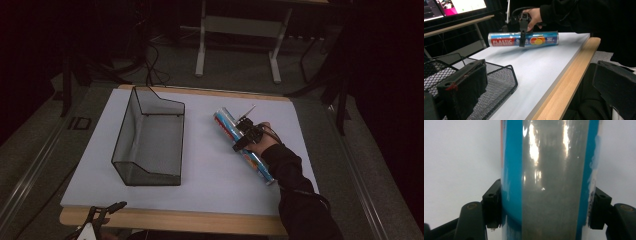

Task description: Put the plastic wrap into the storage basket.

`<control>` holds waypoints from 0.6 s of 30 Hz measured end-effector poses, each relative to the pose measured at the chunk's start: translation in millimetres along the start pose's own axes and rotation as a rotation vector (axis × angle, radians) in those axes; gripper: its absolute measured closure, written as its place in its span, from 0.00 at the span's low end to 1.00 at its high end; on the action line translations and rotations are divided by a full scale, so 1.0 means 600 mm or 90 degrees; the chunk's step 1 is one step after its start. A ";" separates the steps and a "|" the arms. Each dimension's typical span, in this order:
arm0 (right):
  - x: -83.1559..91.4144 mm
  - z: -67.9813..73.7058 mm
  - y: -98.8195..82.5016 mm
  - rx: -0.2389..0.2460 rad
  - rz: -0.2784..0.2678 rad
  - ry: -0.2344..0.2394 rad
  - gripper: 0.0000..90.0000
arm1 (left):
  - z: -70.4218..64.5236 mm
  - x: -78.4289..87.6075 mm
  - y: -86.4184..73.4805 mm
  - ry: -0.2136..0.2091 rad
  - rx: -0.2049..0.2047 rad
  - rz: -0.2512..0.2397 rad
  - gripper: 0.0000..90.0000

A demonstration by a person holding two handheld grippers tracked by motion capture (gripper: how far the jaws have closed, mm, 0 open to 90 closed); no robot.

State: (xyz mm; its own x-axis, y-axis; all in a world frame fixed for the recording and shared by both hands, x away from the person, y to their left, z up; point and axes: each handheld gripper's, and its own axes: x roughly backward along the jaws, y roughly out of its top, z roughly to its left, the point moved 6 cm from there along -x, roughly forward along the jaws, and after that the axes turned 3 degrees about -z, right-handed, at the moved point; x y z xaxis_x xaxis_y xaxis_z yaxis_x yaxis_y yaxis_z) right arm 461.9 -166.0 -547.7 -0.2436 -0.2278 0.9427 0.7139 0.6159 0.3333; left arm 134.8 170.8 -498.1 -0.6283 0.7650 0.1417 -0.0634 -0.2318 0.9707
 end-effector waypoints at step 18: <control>0.099 0.052 0.070 -0.006 -0.133 0.015 0.35 | -0.003 0.000 0.000 -0.002 -0.006 0.001 0.00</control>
State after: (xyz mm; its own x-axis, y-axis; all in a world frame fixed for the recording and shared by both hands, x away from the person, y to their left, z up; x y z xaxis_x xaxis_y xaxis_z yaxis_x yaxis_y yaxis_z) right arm 456.7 -129.9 -477.5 -0.3723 -0.3676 0.8522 0.6553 0.5461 0.5218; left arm 133.5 169.8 -498.1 -0.6263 0.7661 0.1444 -0.0697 -0.2395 0.9684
